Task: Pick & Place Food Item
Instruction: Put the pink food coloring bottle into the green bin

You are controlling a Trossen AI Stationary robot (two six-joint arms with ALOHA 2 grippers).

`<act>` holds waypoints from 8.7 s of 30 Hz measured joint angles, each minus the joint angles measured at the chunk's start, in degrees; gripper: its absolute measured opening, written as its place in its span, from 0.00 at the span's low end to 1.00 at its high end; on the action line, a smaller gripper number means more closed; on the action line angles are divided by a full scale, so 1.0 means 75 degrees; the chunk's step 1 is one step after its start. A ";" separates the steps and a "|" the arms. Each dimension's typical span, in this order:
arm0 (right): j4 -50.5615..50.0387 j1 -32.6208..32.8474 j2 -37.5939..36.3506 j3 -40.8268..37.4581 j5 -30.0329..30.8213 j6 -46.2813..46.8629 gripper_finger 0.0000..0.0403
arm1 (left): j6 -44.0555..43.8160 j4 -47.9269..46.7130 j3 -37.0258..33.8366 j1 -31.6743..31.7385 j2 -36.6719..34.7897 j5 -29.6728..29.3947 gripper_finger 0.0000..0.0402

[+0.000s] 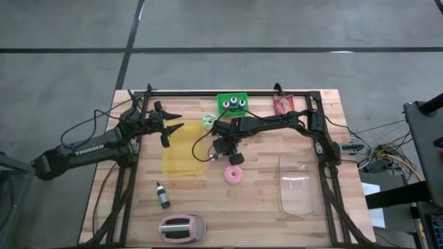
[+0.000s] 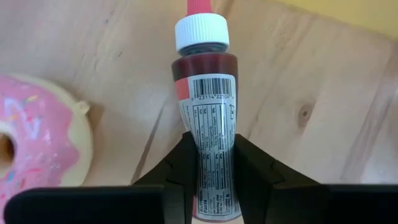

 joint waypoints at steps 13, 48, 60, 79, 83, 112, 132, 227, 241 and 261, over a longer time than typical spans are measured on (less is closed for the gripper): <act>-0.0125 -0.0070 -0.0300 -0.0175 0.0442 0.0421 0.16 | -0.0017 -0.0003 0.0000 -0.0001 -0.0003 -0.0026 0.43; 0.6667 -0.1212 -0.3856 -0.3864 0.0158 0.1606 0.16 | -0.1021 0.2059 0.0062 -0.0021 0.0561 0.0962 0.43; 0.9643 -0.1340 -0.3824 -0.4702 -0.0018 0.2174 0.16 | -0.1553 0.3714 0.1003 -0.0030 0.2308 0.1604 0.43; 1.0856 -0.1666 -0.3818 -0.5092 0.0004 0.2907 0.15 | -0.1533 0.4692 0.3215 -0.0062 0.5194 0.2239 0.44; 1.1428 -0.1730 -0.3815 -0.5312 -0.0031 0.3057 0.15 | -0.1533 0.4669 0.3505 -0.0062 0.5636 0.2311 0.44; 1.1658 -0.1837 -0.3819 -0.5433 -0.0148 0.3188 0.14 | -0.1151 0.2221 0.5365 -0.0042 0.6441 0.2608 0.44; 1.1667 -0.1862 -0.3821 -0.5433 -0.0204 0.3207 0.14 | -0.1007 0.2087 0.5400 -0.0042 0.6443 0.2605 0.43; -0.0590 -0.1597 -0.4224 -0.0126 -0.0192 0.2376 0.46 | 0.0658 -0.0638 0.5406 -0.0572 0.7075 0.2311 0.26; -0.3079 -0.1543 -0.2210 0.2549 -0.0190 0.1755 0.46 | 0.0799 -0.0628 0.5622 -0.0651 0.7490 0.2149 0.26; -0.3845 -0.1359 -0.1020 0.3807 -0.0162 0.1623 0.46 | 0.0854 -0.0508 0.5625 -0.0657 0.7612 0.2112 0.26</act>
